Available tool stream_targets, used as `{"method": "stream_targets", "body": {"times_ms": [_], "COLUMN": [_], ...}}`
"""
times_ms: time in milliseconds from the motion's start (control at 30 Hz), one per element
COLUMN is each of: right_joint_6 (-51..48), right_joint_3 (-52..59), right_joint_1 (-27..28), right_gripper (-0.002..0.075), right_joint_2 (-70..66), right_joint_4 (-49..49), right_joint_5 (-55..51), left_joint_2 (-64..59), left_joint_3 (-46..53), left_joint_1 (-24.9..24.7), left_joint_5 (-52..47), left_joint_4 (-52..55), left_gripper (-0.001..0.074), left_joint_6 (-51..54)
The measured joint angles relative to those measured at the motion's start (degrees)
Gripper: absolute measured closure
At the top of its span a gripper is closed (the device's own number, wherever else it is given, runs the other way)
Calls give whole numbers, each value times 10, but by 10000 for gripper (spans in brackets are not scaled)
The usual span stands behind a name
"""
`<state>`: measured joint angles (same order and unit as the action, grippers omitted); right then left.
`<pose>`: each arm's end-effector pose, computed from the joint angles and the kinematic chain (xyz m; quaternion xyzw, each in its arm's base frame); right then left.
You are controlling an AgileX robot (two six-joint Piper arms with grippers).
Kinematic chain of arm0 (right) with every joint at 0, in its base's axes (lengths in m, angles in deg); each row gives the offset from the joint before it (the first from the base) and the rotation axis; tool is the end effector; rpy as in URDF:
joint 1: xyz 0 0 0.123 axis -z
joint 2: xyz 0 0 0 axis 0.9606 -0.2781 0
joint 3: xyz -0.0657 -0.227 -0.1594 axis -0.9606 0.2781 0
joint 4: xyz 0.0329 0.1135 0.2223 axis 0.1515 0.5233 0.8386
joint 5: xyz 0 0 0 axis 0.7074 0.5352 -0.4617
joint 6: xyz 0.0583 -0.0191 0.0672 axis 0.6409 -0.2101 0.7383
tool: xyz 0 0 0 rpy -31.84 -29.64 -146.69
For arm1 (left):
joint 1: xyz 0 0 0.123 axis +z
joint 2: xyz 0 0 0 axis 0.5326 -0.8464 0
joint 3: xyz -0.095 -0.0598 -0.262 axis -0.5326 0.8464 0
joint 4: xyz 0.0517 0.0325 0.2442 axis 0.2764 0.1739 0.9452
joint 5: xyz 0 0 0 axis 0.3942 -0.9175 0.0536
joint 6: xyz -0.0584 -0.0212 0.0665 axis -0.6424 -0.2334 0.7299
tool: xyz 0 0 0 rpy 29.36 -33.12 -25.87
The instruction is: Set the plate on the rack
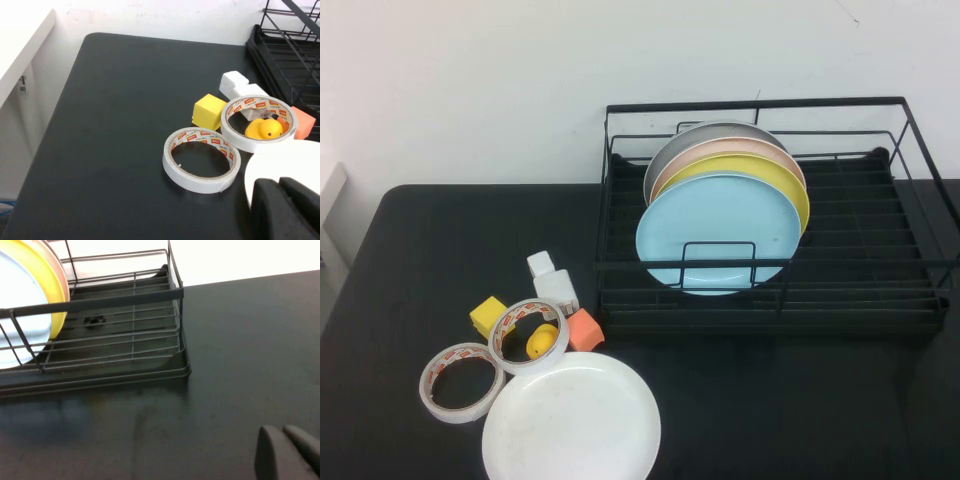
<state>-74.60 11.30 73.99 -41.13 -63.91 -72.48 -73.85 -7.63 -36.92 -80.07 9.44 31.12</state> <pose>0.0532 -0.0034 0.1765 0.0519 0.7924 0.0162 0.6076 0.0535 -0.0045 0.1792 -0.0381 0.7844 -0.0810 0.6138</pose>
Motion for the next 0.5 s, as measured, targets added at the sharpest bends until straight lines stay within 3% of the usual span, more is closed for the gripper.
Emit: {"method": "stream_targets", "body": {"times_ms": [500], "right_joint_6": [-1], "right_joint_3": [0], "right_joint_1": [0], "right_gripper": [728], "right_joint_2": [0], "right_joint_4": [1], "right_joint_5": [0], "left_joint_2": [0], "left_joint_3": [1], "left_joint_1": [0], "left_joint_5": [21], "left_joint_4": [-83], "left_gripper": [738], "left_joint_6": [0]}}
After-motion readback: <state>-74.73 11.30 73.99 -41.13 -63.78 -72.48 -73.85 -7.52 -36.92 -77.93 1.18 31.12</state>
